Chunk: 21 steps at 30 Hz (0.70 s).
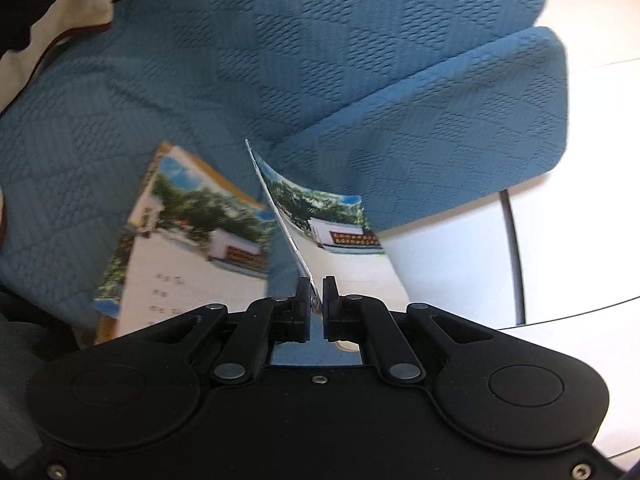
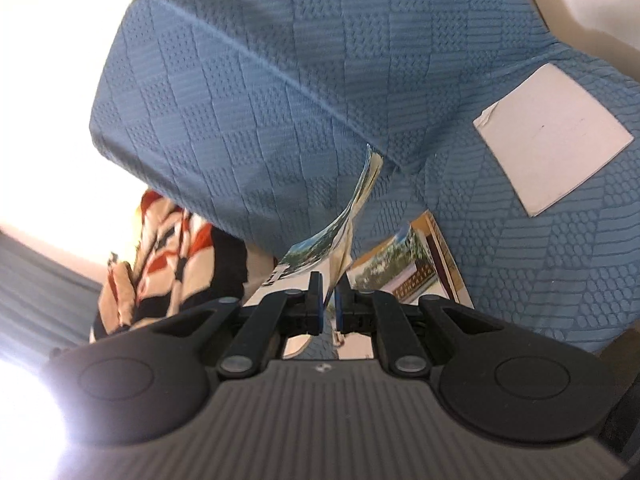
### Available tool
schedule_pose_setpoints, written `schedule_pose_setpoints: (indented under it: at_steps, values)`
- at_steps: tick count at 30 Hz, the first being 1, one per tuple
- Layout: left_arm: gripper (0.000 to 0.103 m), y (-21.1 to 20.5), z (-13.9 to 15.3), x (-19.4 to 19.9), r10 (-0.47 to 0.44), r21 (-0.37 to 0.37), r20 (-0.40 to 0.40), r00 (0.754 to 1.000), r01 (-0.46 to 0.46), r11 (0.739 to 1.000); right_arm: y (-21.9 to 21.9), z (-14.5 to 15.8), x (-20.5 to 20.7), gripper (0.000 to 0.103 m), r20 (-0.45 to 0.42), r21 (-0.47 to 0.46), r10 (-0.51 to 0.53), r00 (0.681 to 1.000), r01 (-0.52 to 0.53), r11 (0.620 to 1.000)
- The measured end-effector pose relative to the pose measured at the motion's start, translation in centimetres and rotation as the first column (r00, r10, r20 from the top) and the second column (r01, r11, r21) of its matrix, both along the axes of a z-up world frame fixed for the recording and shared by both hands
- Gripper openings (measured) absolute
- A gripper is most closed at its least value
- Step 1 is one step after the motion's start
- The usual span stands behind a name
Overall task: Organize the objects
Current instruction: 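Carry the postcards with both grippers over the book stack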
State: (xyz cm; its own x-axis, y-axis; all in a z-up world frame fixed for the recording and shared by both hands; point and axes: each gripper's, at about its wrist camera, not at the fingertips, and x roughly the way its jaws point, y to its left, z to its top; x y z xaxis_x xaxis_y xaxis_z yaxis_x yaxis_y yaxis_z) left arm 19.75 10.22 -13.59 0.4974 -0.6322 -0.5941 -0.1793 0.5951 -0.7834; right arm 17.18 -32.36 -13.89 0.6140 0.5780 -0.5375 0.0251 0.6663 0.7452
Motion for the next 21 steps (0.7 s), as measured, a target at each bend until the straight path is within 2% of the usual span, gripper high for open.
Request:
schedule_pose_setpoints:
  at_steps: [5,12,21]
  values:
    - [0.004,1.2,-2.8,-0.1,-0.019,0.033,-0.019,1.000,0.020,0.999,2.1,-2.0,-0.1,0.008,0.003,-0.067,0.039,0.999,-0.039,0.997]
    - [0.005,1.8,-5.2,-0.5,-0.061,0.096,-0.027,0.998,0.064,0.993,4.3,-4.3,-0.6,0.008,0.004,-0.172,0.086,0.996,-0.084,0.982]
    - [0.005,2.0,-7.1,-1.7,-0.080,0.156,0.015,0.997,0.077,0.985,6.0,-7.1,-1.4,0.009,-0.037,-0.242,0.096,0.995,-0.102,0.965]
